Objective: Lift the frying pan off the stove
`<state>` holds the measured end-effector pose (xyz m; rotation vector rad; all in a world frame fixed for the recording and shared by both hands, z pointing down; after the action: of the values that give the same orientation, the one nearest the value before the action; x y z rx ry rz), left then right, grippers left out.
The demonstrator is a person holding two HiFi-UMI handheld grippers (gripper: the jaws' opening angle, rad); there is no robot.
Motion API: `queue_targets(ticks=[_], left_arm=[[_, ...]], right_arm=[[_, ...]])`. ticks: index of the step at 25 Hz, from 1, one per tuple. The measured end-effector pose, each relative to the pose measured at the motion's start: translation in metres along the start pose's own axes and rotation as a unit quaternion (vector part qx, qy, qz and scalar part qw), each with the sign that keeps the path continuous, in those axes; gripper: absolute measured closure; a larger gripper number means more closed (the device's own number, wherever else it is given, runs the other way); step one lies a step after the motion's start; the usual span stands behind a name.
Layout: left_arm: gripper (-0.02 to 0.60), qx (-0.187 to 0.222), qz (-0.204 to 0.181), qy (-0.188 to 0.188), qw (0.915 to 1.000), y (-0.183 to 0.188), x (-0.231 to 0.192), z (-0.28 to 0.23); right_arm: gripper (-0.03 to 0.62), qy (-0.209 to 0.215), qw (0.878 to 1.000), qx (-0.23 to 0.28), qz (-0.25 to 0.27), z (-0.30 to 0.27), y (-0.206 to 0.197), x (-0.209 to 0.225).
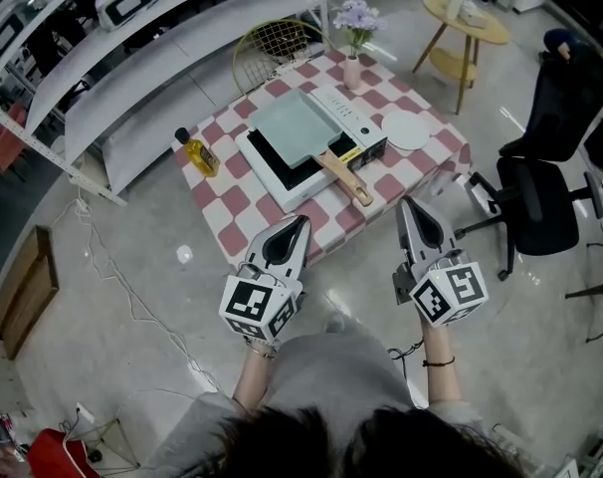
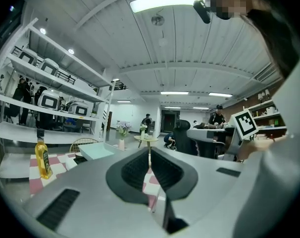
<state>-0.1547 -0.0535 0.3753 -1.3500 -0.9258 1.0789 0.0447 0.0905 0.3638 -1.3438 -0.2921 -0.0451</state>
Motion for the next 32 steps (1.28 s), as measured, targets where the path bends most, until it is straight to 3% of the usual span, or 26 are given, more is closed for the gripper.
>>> queue_targets(ticks=[13,23,32], left_arm=[[0.549,-0.022,0.015,0.022,0.9994,-0.009,-0.013,-0.025],[0.549,-0.015,0.023,0.095,0.9951,-0.006,-0.028,-0.070],[0.548,-0.022,0.040,0.161,0.9858,-0.011,-0.036,-0.096]], right_arm=[[0.571,0.012,0.999,-0.026,-0.018,-0.036,-0.010,0.026],[0.571,0.096,0.994,-0.050,-0.026,-0.108,-0.006,0.069],[0.571,0.168,0.982,-0.076,-0.043,-0.157,-0.011,0.098]])
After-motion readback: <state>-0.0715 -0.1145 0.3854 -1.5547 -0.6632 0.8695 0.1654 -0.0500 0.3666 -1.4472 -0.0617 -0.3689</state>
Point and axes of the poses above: the fingertips, and each gripper's own axes: z backward along the fingers, x to its right, y out of its top, the point moved 8 cm from there along z, backward along the fingers, and after that the axes turned 6 degrees about x, right-handed, at the moved point
